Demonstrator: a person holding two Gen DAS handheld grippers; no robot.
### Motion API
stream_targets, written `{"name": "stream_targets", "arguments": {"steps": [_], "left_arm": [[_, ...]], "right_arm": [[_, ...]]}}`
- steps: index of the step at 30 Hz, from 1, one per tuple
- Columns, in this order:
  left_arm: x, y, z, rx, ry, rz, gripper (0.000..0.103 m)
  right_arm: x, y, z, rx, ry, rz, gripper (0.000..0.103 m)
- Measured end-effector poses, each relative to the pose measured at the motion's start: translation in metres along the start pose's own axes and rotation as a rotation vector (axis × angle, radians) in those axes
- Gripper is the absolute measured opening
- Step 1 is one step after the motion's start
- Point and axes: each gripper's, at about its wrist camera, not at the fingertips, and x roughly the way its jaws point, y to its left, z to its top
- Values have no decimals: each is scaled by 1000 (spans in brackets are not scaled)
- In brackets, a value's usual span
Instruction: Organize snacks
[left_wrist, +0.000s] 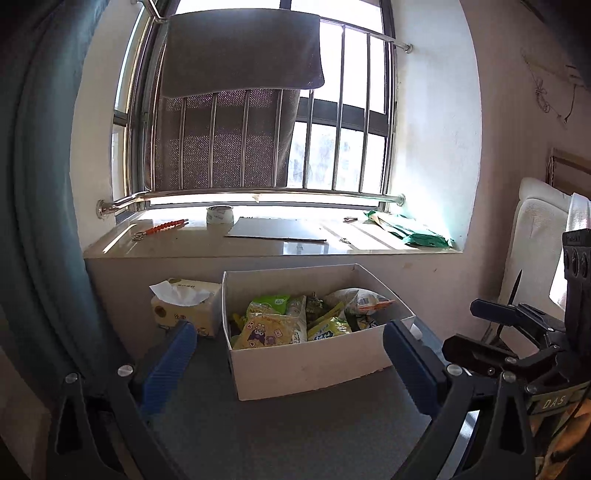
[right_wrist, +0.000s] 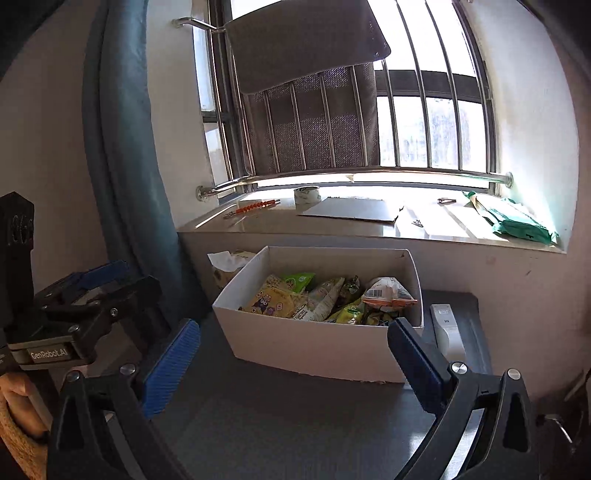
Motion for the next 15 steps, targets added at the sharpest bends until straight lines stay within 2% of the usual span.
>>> {"name": "stream_targets", "arguments": {"steps": [3,9,11,15], "left_arm": [[-19,-6,-15,-37,33,-24,103],[-51,-18,-54,-54,92,-1,103],[-58,-22,-66,-46,113,11,103],[-67,-25,-76,-47,122,17,103]], "right_arm": [[-24,4,-20,6,-3,-20,103],[-61,7,-64,109,57,-28,103],[-66,15,-75,68,80,17,103],[-70,31,-82,-19,72,-36,103]]}}
